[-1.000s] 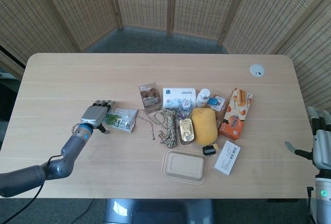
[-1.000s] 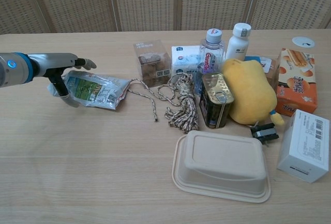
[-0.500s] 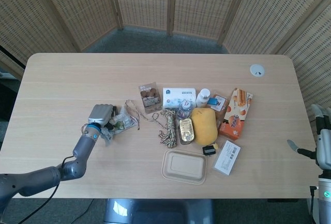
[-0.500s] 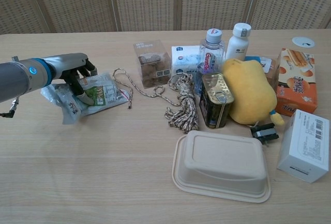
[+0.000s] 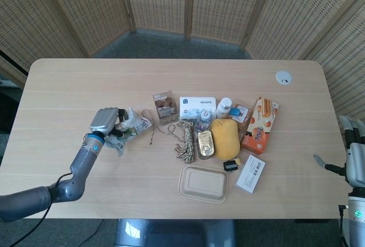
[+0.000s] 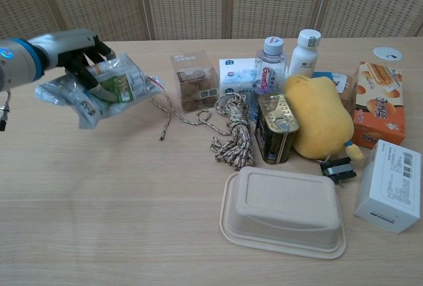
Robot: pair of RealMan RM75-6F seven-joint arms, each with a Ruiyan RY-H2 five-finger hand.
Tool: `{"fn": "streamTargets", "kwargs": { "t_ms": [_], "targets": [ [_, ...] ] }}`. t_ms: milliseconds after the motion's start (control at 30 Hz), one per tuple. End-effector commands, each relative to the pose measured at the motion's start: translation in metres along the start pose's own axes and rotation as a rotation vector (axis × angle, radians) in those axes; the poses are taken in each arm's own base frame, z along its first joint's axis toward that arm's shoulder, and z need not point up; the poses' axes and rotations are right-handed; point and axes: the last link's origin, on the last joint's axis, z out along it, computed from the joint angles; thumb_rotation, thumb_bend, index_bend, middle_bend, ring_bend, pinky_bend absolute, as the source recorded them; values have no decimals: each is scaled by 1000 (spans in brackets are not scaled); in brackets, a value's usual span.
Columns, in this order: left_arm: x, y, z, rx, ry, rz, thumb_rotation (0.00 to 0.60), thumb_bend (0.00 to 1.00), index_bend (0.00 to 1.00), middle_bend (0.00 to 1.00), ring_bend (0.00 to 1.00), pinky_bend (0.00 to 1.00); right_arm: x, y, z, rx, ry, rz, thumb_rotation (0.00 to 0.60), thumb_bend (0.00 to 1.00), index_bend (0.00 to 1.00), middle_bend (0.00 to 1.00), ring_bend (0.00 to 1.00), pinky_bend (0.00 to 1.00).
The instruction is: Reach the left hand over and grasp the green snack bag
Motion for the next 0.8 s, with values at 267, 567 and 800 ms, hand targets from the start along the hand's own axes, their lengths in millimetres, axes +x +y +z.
{"fn": "streamTargets", "kwargs": {
  "t_ms": [267,567,800],
  "targets": [
    [109,22,-64,-135,266,-162,600,224,625,829,973,682,-4,2,-6,20,-3,31,552,1,0,0,0,0],
    [156,41,-102,-221,399,-197,600,219,620,822,961,680,-14,4,-12,24,-29,59,555,0,0,0,0,0],
    [161,40,-109,-225,420,-222,600,210,619,820,952,674,-15,3,-11,29,-40,60,553,1,0,0,0,0]
  ]
}}
